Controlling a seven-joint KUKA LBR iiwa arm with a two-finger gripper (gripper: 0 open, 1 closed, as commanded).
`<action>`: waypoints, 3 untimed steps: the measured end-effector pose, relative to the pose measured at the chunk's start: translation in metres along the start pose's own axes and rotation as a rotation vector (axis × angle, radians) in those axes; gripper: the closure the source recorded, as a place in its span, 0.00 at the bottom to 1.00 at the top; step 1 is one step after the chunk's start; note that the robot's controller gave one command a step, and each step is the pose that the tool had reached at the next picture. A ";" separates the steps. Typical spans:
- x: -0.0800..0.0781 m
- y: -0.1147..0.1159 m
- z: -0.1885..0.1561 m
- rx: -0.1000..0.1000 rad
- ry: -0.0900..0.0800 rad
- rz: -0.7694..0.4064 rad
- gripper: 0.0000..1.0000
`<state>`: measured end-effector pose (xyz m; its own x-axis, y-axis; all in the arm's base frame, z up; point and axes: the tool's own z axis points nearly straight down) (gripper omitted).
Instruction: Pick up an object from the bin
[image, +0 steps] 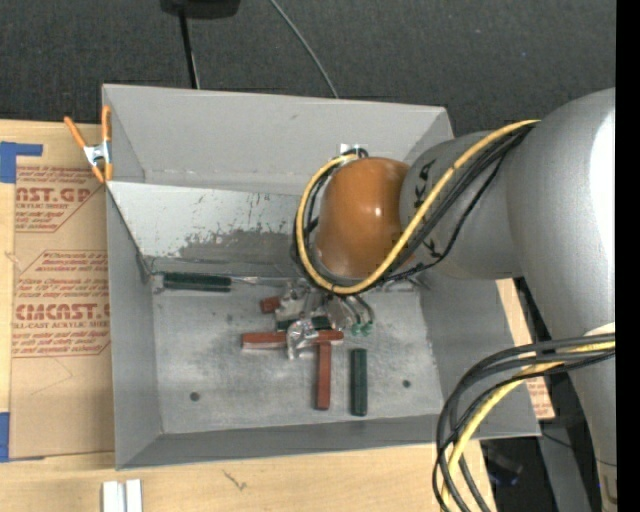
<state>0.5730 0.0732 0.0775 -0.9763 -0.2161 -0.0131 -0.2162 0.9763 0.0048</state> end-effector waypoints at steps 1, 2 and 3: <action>0.000 0.000 0.000 0.000 0.000 0.000 1.00; -0.001 0.007 -0.077 0.003 0.011 -0.035 1.00; -0.001 0.007 -0.077 0.003 0.012 -0.035 1.00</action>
Offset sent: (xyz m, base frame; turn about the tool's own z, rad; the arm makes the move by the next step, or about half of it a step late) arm -0.0016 0.0058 0.0778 -0.0353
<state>0.5715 0.0797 0.1547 -0.9682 -0.2501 -0.0017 -0.2501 0.9682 0.0015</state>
